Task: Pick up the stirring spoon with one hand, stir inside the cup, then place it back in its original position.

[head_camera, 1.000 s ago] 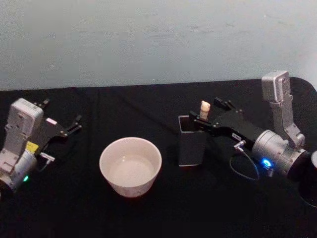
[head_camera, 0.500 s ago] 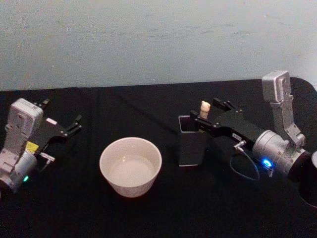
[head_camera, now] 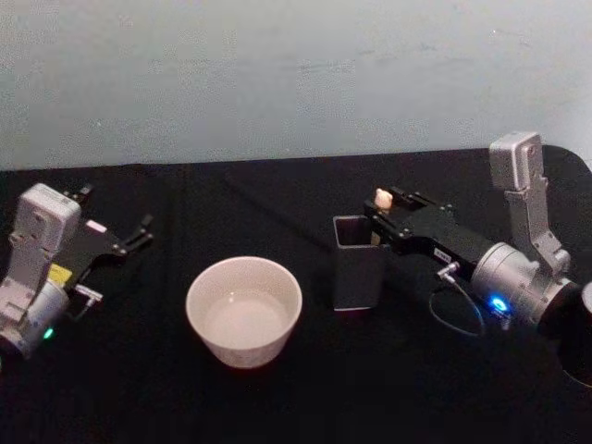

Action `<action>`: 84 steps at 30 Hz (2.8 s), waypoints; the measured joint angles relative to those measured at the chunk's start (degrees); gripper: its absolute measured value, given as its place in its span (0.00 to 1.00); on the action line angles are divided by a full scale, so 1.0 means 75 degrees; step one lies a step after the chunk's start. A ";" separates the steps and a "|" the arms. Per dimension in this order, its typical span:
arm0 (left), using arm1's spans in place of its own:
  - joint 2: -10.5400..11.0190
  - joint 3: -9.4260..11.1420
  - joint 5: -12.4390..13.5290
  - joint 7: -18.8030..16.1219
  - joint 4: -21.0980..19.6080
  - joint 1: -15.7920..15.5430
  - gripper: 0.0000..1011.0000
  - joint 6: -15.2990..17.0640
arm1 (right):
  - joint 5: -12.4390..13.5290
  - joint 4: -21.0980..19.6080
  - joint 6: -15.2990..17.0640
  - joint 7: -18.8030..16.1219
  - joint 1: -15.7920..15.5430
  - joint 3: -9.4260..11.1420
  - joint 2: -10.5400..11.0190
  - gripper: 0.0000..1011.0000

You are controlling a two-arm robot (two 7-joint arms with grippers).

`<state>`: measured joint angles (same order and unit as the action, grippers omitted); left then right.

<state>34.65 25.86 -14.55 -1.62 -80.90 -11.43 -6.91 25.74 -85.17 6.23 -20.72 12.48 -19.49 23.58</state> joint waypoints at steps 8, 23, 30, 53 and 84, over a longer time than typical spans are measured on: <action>0.0000 0.0000 0.0000 0.0000 0.0000 -0.0001 0.99 0.0000 | 0.0000 0.0000 0.0000 0.0000 0.0000 0.0000 0.0000 0.25; 0.0000 0.0000 0.0000 0.0000 0.0000 0.0000 0.99 0.0000 | 0.0000 0.0001 0.0000 -0.0001 0.0001 0.0000 0.0000 0.21; -0.0001 0.0000 0.0000 0.0000 0.0000 0.0000 0.99 0.0000 | 0.0001 -0.0021 0.0023 -0.0053 0.0001 0.0000 0.0014 0.21; 0.0000 0.0000 0.0000 0.0000 0.0000 0.0000 0.99 0.0000 | 0.0819 -0.0831 0.0440 -0.0194 -0.0080 0.0263 0.0252 0.21; 0.0000 0.0000 0.0000 -0.0001 0.0000 0.0000 0.99 0.0000 | 0.1985 -0.1571 0.0529 -0.0049 0.0313 0.0153 0.0496 0.21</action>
<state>34.65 25.86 -14.55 -1.62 -80.90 -11.43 -6.91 40.63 -96.95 10.20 -21.08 14.82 -18.34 27.29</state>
